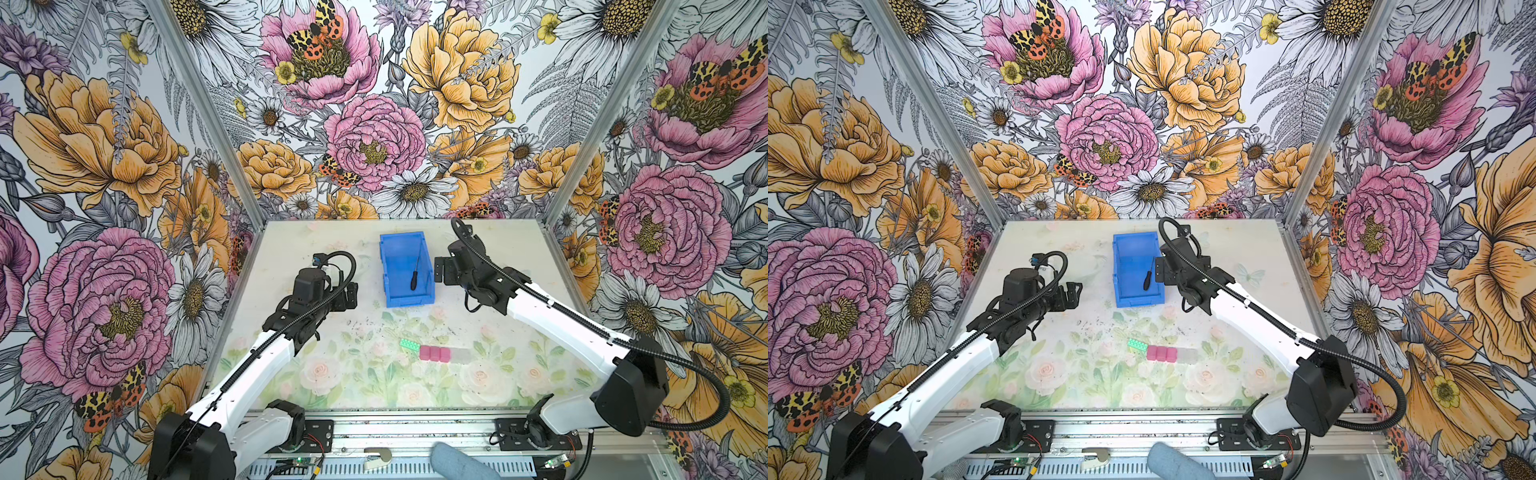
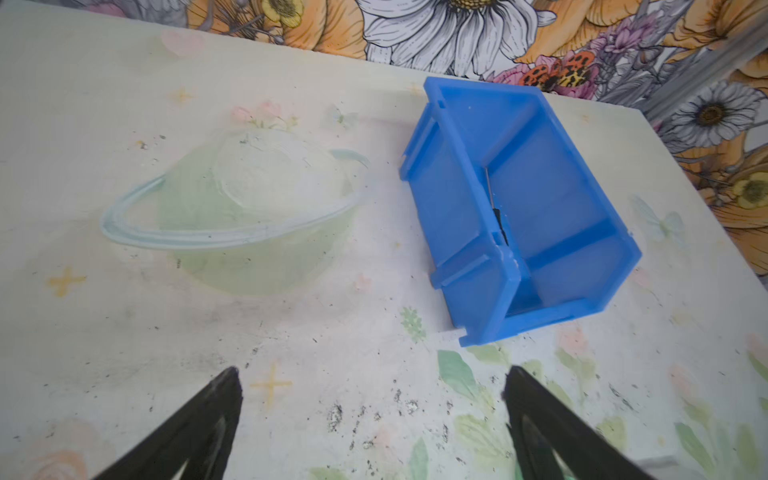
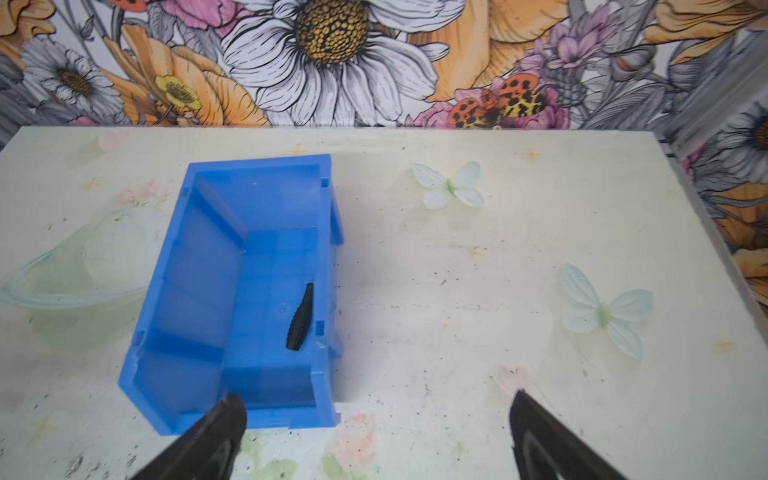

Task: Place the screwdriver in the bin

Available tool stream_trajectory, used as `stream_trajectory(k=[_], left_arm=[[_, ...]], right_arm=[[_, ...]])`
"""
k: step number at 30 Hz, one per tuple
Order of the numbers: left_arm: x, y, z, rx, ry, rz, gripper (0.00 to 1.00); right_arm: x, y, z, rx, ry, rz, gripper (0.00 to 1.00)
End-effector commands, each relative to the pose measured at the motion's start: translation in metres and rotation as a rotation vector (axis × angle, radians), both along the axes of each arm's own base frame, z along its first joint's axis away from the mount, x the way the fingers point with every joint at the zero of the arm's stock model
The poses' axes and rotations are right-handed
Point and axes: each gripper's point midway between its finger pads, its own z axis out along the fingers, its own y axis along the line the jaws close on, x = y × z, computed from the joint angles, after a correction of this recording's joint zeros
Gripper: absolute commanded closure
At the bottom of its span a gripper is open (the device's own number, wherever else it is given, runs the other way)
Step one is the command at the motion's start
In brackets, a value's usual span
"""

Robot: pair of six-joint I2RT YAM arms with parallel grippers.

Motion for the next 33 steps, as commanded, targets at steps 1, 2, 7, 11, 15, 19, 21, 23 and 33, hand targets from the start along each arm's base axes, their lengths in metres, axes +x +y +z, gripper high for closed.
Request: stream_trajectory(k=[1,2,7,11,15,19,21,23,33], left_arm=[[0.013,0.038,0.010,0.135,-0.104,0.157,0.01],[0.016,0.039,0.011,0.158,-0.127,0.146,0.01],[0.031,0.068,0.010,0.244,-0.203,0.225,0.01],[0.044,0.087,0.001,0.281,-0.200,0.278,0.01],[0.058,0.100,-0.010,0.293,-0.207,0.306,0.01],[0.067,0.103,-0.016,0.307,-0.259,0.304,0.01],[0.068,0.104,-0.018,0.313,-0.296,0.294,0.01],[0.069,0.105,-0.019,0.320,-0.338,0.286,0.01],[0.066,0.102,-0.033,0.251,-0.409,0.222,0.01]], right_arm=[[-0.002,-0.063,0.016,-0.034,-0.102,-0.200,0.01],[-0.005,-0.082,0.015,-0.036,-0.117,-0.265,0.01],[-0.013,-0.150,0.007,-0.037,-0.258,-0.374,0.01],[-0.016,-0.186,-0.014,-0.101,-0.285,-0.382,0.01],[-0.014,-0.213,-0.043,-0.098,-0.242,-0.391,0.00],[-0.005,-0.210,-0.059,-0.088,-0.275,-0.299,0.01],[0.001,-0.205,-0.069,-0.098,-0.271,-0.254,0.00],[0.008,-0.201,-0.078,-0.098,-0.265,-0.219,0.01],[0.034,-0.198,-0.105,-0.069,-0.273,-0.193,0.01]])
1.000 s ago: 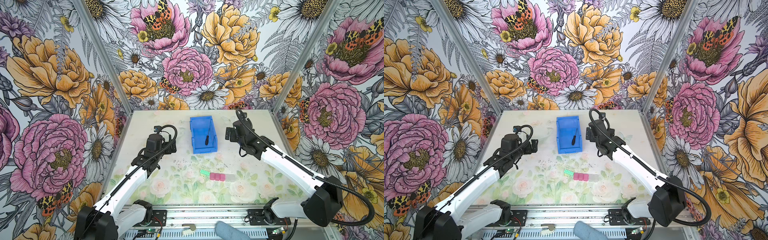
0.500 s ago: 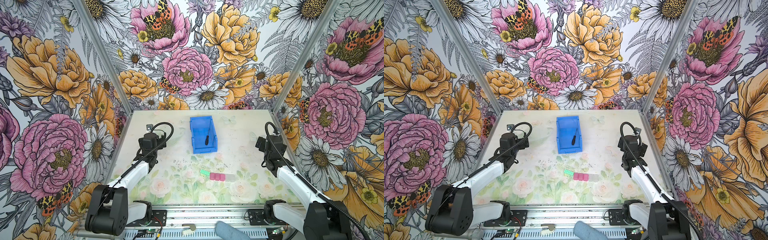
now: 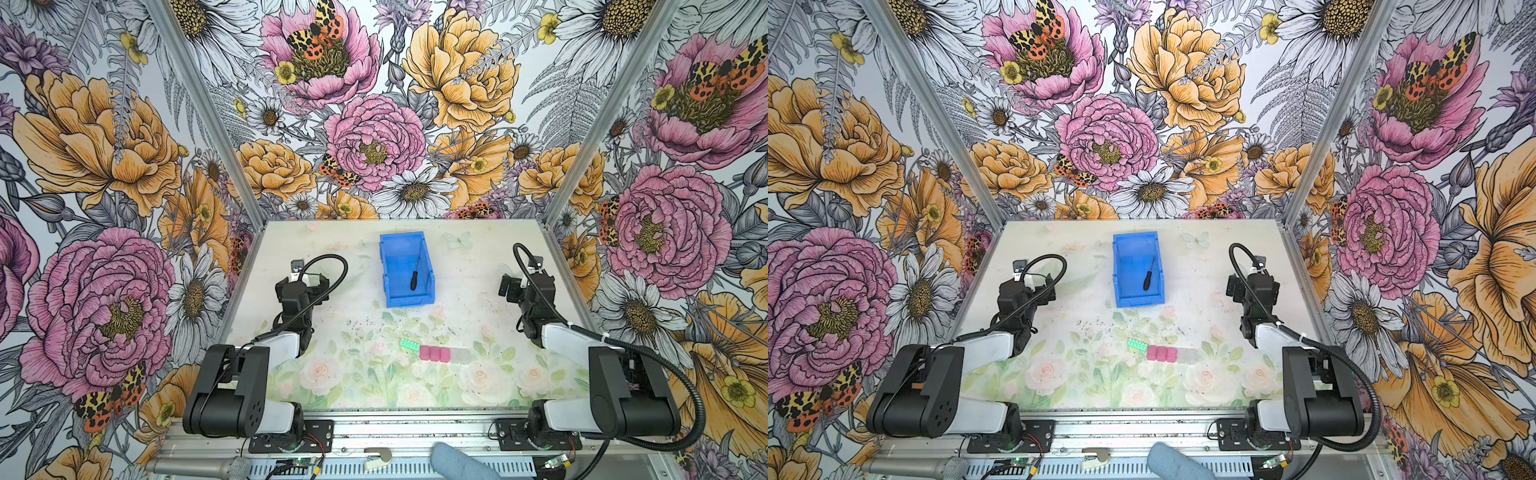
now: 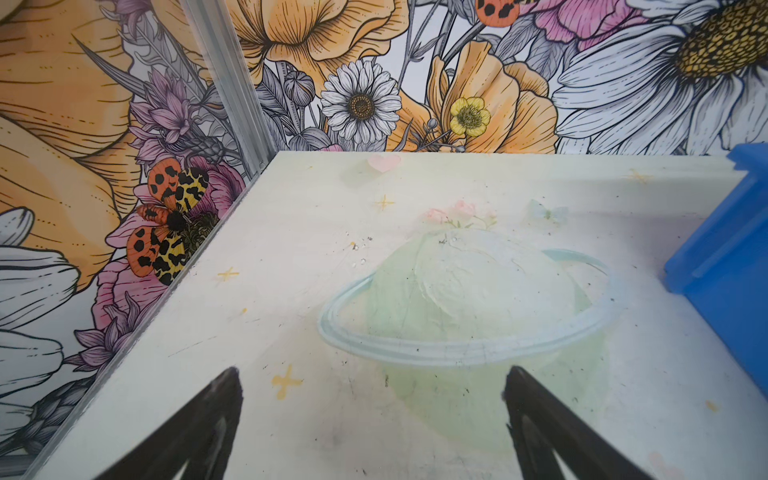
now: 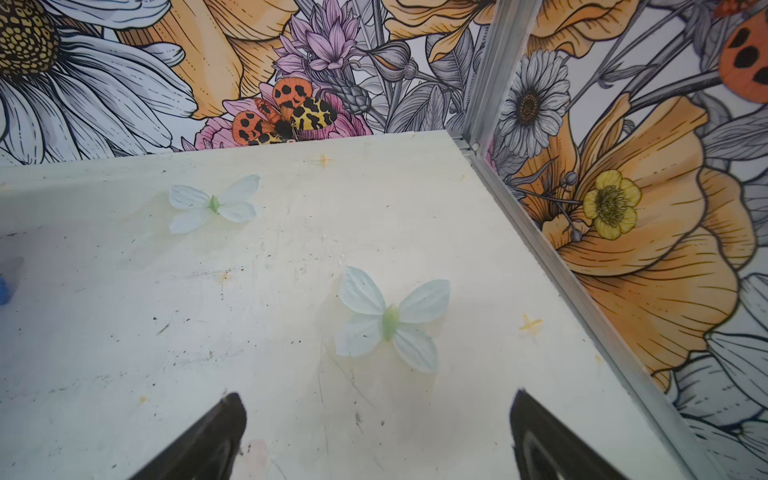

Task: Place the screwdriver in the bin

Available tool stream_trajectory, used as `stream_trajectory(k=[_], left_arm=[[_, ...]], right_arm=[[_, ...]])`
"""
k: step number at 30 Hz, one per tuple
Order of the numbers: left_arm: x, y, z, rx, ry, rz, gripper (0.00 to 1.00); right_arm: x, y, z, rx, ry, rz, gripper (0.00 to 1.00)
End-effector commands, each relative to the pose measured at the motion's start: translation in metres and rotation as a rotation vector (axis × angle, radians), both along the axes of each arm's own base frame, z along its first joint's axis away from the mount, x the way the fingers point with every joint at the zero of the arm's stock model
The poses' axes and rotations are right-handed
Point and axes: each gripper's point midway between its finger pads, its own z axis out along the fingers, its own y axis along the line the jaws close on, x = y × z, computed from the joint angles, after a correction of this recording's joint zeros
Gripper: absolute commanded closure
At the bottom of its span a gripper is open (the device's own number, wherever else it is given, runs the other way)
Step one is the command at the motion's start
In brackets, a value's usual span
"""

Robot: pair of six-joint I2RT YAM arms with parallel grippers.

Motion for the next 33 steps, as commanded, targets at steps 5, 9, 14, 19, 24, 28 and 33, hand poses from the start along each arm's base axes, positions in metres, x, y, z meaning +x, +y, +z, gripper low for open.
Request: stream_trajectory(k=[5,9,14,19,24,28,33], left_arm=[[0.007,-0.007,0.007,-0.038,-0.094,-0.096,0.01],[0.010,-0.010,-0.003,-0.045,-0.087,-0.127,0.02],[0.012,-0.003,-0.008,-0.067,-0.085,-0.103,0.01],[0.013,-0.001,-0.008,-0.086,-0.086,-0.115,0.02],[0.012,-0.002,-0.007,-0.085,-0.088,-0.114,0.01],[0.012,-0.001,-0.008,-0.082,-0.087,-0.110,0.01],[0.013,-0.003,-0.008,-0.073,-0.082,-0.107,0.01]], right_arm=[[0.014,0.001,0.006,0.001,-0.084,0.027,0.00],[0.017,0.003,0.002,-0.001,-0.085,0.045,0.01],[0.009,0.005,-0.001,0.004,-0.136,0.063,0.01],[0.008,0.006,-0.004,-0.005,-0.149,0.066,0.00],[0.007,0.008,-0.003,-0.013,-0.153,0.064,0.00],[0.007,0.008,-0.003,-0.015,-0.152,0.063,0.01],[0.007,0.008,-0.003,-0.016,-0.150,0.064,0.01]])
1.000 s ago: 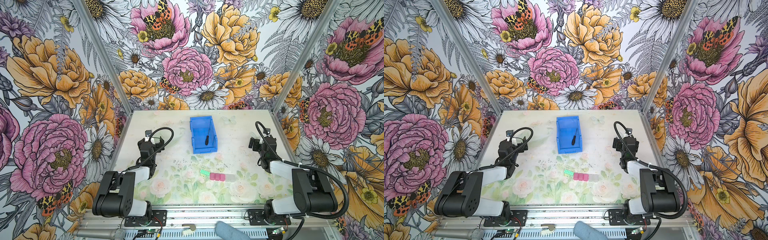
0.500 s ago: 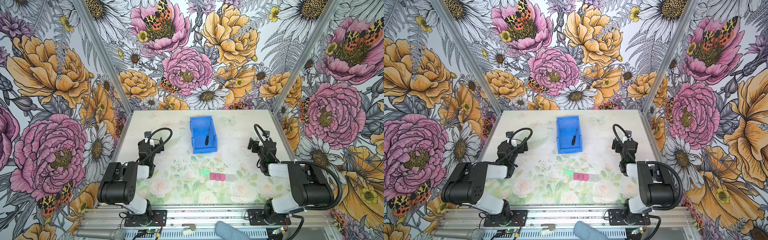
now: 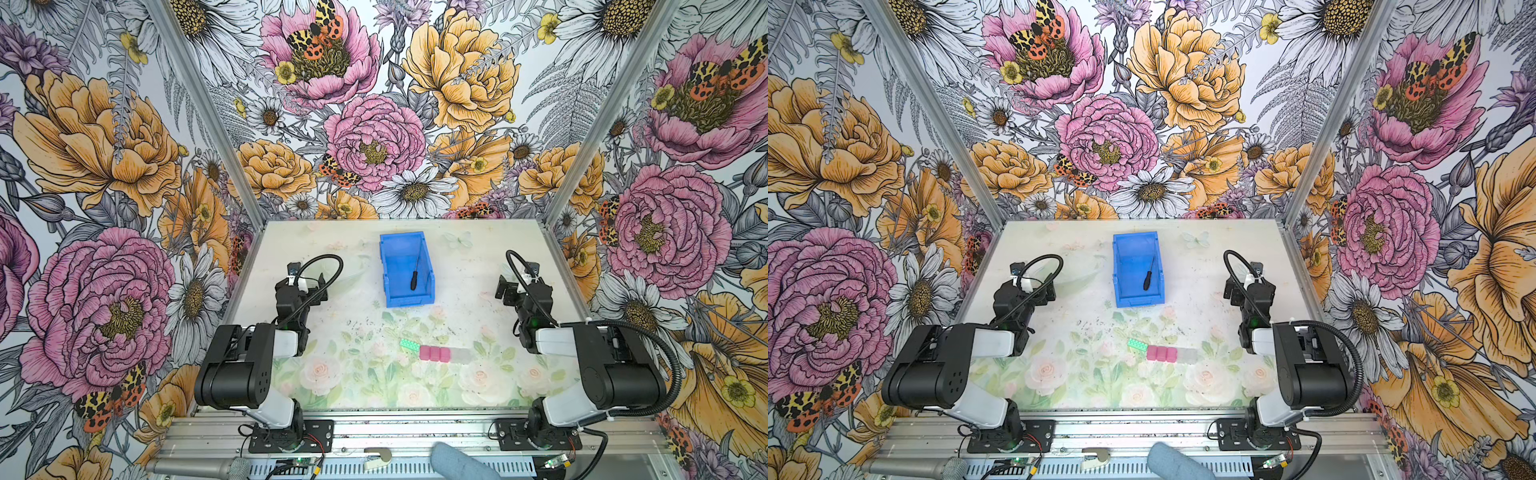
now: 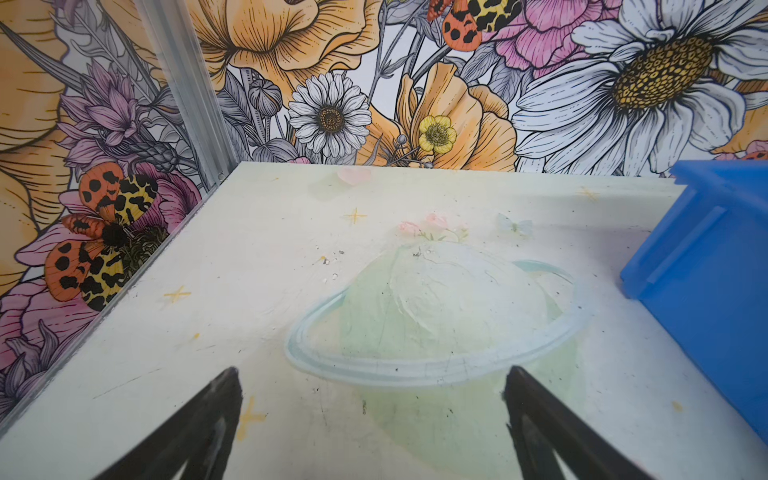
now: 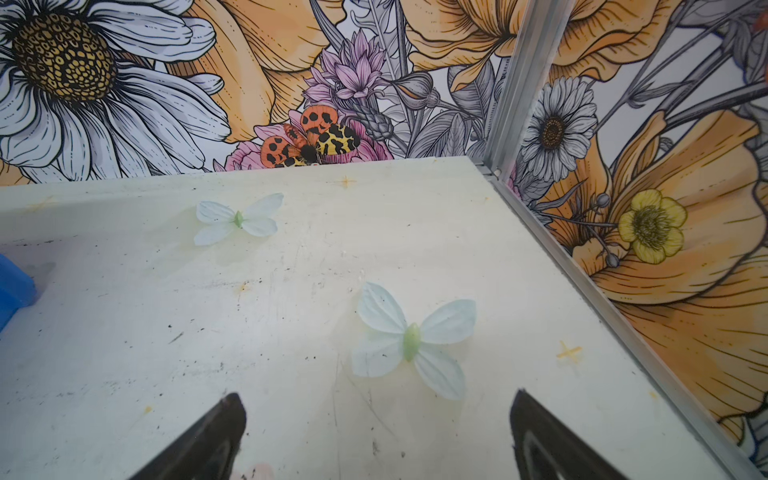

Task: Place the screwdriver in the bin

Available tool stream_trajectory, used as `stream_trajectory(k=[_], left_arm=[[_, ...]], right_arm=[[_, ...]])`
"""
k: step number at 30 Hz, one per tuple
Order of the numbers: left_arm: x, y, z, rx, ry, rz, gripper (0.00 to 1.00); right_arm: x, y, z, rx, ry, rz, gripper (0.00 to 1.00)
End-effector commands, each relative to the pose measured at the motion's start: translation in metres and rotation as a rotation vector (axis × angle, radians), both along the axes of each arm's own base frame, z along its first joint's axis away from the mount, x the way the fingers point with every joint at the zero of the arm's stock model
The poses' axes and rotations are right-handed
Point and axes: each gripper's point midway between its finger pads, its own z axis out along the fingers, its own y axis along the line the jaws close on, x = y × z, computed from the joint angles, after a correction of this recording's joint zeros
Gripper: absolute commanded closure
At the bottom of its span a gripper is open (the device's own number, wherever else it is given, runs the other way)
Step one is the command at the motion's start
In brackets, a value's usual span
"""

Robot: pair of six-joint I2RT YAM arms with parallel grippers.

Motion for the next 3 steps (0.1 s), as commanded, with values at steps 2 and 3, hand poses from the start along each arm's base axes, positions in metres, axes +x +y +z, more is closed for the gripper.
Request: stream_trajectory(k=[2,3], left_arm=[[0.0011,0.0008,0.0056,-0.016,-0.026,-0.011,0.01],[0.0006,0.0003,0.0059,-0.008,-0.027,-0.005,0.01]], right_arm=[[0.0030,0.0022,0.0084,-0.016,-0.035,0.009,0.01],[0.0017,0.0038,0.0082,-0.016,-0.039,0.019,0.00]])
